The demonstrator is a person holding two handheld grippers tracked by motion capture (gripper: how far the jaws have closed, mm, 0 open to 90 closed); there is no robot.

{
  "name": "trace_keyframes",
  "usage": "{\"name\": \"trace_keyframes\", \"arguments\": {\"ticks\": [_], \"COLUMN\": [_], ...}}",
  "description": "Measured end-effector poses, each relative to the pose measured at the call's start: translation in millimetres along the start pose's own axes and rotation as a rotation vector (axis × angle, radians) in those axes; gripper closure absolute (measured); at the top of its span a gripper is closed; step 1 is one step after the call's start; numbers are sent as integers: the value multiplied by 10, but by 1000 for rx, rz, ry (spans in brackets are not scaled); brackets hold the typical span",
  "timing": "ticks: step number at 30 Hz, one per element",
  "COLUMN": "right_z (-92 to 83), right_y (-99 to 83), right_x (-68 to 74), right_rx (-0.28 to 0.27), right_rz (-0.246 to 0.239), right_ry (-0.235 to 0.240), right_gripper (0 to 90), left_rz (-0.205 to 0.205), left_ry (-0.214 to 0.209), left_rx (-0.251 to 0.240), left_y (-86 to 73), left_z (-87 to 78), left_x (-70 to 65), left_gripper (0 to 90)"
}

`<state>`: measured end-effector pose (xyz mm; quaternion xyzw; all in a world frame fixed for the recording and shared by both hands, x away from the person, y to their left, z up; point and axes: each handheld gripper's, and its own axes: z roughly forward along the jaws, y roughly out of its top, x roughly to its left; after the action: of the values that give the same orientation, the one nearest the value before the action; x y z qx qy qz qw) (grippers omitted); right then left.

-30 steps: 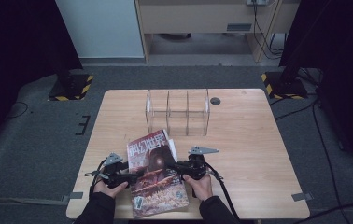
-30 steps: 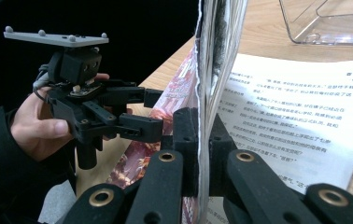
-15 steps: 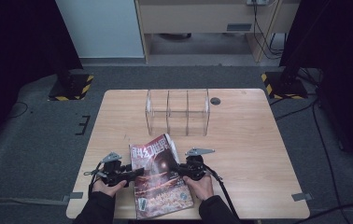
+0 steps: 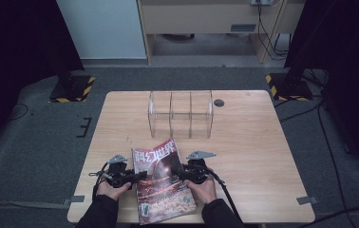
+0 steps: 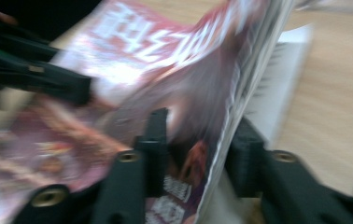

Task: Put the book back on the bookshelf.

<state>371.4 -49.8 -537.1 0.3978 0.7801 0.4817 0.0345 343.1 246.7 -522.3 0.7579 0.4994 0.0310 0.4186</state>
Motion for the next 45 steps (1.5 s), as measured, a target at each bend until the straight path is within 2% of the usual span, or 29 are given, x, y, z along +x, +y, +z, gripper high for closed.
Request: {"name": "trace_keyframes", "arguments": {"ticks": [4, 6, 9, 14, 17, 24, 26, 28, 31, 33, 34, 37, 42, 45], "right_z": [-32, -37, -18, -14, -6, 5, 8, 9, 21, 22, 22, 26, 39, 40], "right_y": [-15, -13, -7, -1, 4, 12, 14, 17, 23, 24, 24, 25, 26, 27], "right_x": [-59, -53, -36, -50, -47, -53, -49, -47, -46, -43, -47, -47, -33, -33], "right_rx": [7, 19, 39, 53, 57, 59, 62, 67, 64, 65, 66, 66, 60, 57], "right_rz": [22, 3, -21, -30, -40, -55, -53, -48, -51, -48, -51, -54, -50, -47], "right_ry": [-37, -66, -83, -80, -81, -72, -70, -65, -63, -62, -61, -59, -61, -58], "right_gripper": [542, 552, 551, 575, 576, 577, 577, 577, 577, 578, 578, 580, 578, 576], "left_rz": [-17, -20, -17, -27, -40, -24, -23, -45, -49, -61, -53, -61, -78, -105], "left_ry": [-16, -17, -22, -40, -43, -29, -30, -27, -10, -5, 2, -12, -11, -12], "left_rx": [-5, -1, 5, -10, -12, 11, -1, -7, 8, 9, 8, 1, 8, 3], "left_y": [-7, -4, 6, 52, 98, 157, 172, 184, 209, 225, 228, 229, 230, 253], "left_z": [-10, -10, 4, 52, 78, 161, 161, 167, 157, 144, 135, 102, 69, 39], "left_x": [9, 7, 5, 31, 57, 72, 77, 90, 113, 114, 115, 106, 95, 62], "left_gripper": [616, 605, 560, 457, 435, 439, 461, 480, 521, 559, 586, 662, 695, 713]}}
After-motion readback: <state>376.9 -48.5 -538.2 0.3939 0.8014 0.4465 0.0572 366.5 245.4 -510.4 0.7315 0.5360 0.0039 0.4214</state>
